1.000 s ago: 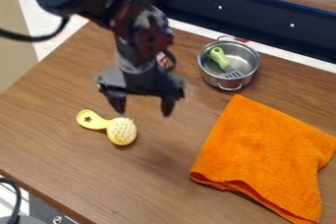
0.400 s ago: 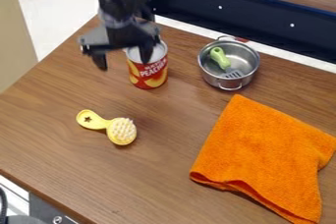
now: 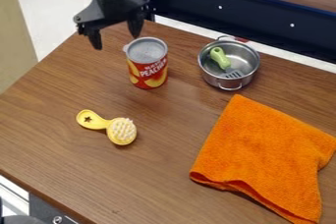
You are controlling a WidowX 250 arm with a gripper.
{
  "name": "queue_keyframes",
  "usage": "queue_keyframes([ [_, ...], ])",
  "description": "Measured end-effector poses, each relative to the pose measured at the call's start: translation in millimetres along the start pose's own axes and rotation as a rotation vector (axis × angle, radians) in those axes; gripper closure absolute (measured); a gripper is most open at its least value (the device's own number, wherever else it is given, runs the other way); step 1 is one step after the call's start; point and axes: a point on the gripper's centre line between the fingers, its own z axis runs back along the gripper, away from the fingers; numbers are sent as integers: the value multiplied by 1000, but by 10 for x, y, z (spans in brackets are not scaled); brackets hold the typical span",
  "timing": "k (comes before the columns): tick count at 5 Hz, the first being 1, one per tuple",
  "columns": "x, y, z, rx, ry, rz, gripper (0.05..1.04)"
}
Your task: Move the can to the center of the table
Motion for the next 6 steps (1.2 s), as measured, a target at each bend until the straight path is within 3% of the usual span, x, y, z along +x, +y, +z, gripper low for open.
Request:
queue_keyframes([
  [2,346,-50,-246,71,-55,180,83],
  [3,435,-54,-428,126,-91,273,83],
  [4,431,-73,-565,146,-98,280,83],
  [6,338,-205,-685,63,-74,303,83],
])
